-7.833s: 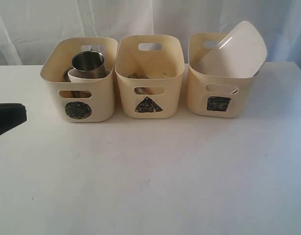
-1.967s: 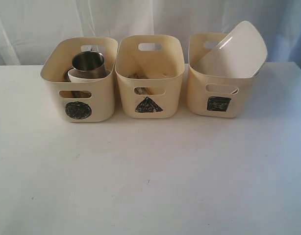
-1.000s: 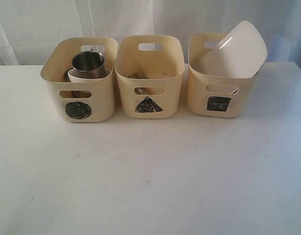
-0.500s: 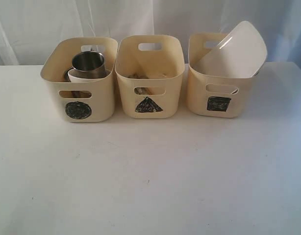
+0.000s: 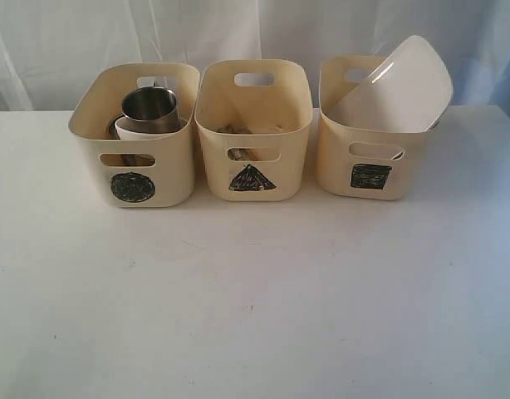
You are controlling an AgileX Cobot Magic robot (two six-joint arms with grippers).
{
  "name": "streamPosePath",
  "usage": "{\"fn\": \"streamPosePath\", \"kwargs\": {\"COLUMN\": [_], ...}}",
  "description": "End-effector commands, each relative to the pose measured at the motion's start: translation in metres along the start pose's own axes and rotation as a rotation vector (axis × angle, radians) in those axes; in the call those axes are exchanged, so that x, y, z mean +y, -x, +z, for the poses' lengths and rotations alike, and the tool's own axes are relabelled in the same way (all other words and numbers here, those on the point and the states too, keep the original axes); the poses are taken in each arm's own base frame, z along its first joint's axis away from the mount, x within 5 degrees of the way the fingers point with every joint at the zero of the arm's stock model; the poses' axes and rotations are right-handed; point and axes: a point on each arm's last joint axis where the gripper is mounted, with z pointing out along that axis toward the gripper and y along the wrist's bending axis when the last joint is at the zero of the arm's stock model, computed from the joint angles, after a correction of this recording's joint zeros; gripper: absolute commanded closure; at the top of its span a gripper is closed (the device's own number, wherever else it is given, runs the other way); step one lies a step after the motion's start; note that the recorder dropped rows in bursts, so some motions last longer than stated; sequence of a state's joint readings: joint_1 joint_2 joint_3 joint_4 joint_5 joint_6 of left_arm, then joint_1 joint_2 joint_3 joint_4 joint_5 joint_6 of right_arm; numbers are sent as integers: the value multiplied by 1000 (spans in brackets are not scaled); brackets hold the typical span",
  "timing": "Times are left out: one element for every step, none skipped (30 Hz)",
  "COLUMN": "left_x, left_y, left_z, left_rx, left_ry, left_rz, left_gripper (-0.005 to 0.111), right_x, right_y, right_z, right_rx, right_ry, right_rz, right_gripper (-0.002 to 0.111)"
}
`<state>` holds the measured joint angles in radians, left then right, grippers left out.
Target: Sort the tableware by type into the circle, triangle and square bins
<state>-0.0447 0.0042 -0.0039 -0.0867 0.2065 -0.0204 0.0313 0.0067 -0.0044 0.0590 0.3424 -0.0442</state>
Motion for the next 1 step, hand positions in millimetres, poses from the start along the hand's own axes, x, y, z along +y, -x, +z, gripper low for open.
{"fn": "streamPosePath", "kwargs": {"left_x": [0], "left_y": [-1], "left_z": [0], "left_rx": [-4], "left_ry": [3], "left_rz": [-8], "left_gripper": [107], "right_x": [0], "right_y": [-1], "right_z": [0], "right_rx": [-8], "right_ry": [-6], "right_rz": [-11], "right_gripper": [108]}}
